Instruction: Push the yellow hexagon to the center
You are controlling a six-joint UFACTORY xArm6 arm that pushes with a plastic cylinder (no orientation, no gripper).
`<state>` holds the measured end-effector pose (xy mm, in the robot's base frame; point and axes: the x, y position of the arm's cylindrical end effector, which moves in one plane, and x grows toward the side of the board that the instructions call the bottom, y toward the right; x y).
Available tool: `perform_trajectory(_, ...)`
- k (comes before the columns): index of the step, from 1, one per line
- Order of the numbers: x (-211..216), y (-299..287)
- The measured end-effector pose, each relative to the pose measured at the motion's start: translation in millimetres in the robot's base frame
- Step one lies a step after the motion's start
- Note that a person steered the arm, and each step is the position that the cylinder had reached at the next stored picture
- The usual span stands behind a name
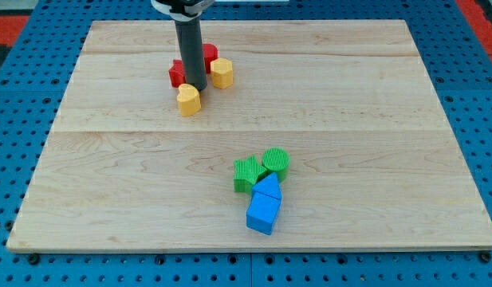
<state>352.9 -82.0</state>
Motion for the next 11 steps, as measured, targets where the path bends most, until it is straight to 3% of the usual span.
perform_trajectory(2, -36, 88)
perform_trajectory(3, -27, 119)
perform_trajectory(4, 13, 137)
perform_trajectory(5, -21, 182)
perform_trajectory(6, -121, 186)
perform_trajectory(7, -130, 174)
perform_trajectory(8, -114, 124)
perform_trajectory(9, -87, 110)
perform_trajectory(10, -57, 134)
perform_trajectory(11, -52, 135)
